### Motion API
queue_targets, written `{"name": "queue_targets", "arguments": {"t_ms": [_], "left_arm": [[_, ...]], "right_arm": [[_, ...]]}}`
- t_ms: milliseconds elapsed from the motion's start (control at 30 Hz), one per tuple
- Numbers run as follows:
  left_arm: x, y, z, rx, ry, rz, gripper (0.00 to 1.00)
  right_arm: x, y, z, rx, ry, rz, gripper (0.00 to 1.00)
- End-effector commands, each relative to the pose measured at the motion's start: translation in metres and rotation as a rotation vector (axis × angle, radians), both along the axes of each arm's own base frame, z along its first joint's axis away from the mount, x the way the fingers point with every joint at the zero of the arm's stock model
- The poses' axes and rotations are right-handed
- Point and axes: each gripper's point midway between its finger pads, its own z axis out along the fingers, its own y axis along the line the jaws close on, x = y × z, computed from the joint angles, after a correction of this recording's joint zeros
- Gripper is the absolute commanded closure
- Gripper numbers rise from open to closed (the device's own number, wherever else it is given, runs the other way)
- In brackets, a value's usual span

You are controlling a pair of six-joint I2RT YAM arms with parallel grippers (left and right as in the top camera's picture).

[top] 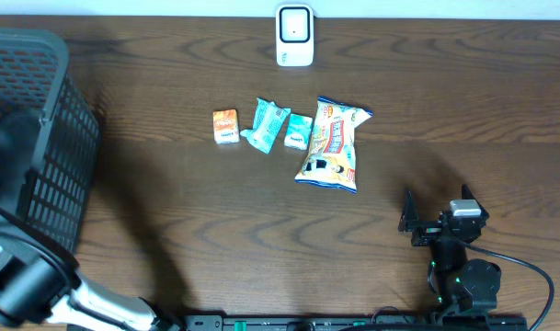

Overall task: Scan the item barcode
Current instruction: 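Reach into the basket and grasp the green Zam-Buk tin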

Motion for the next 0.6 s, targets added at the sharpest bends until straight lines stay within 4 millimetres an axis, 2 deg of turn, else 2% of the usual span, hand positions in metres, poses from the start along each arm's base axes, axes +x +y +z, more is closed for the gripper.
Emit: {"name": "queue_targets", "arguments": {"t_ms": [0,100,200,333,467,567], "left_arm": [[0.007,-0.009,0.053,0.051,-0.139,-0.041,0.49],[0.024,-0.026,0.098,0.07,-0.302,-0.122,0.49],[0.044,-0.052,0.147,0.074,-0.493,-0.251,0.49],[0.065,-0.101,0.212,0.061,-0.739,-0.461,0.49],[0.08,-0.153,0.252,0.0,-0.893,-0.588,0.48],[0.099,-0.201,0.265,-0.047,-0.936,-0.722,0.48]], "right_arm": [[0.0,-0.002,-0.001,-0.001,0.002,-0.01,0.01],[0.0,-0.002,-0.001,-0.001,0.002,-0.01,0.01],[0.0,-0.002,-0.001,-0.001,0.002,-0.01,0.01],[0.0,-0.002,-0.001,-0.001,0.002,-0.01,0.01],[0.0,-0.002,-0.001,-0.001,0.002,-0.01,0.01],[0.0,-0.002,-0.001,-0.001,0.002,-0.01,0.01]]}}
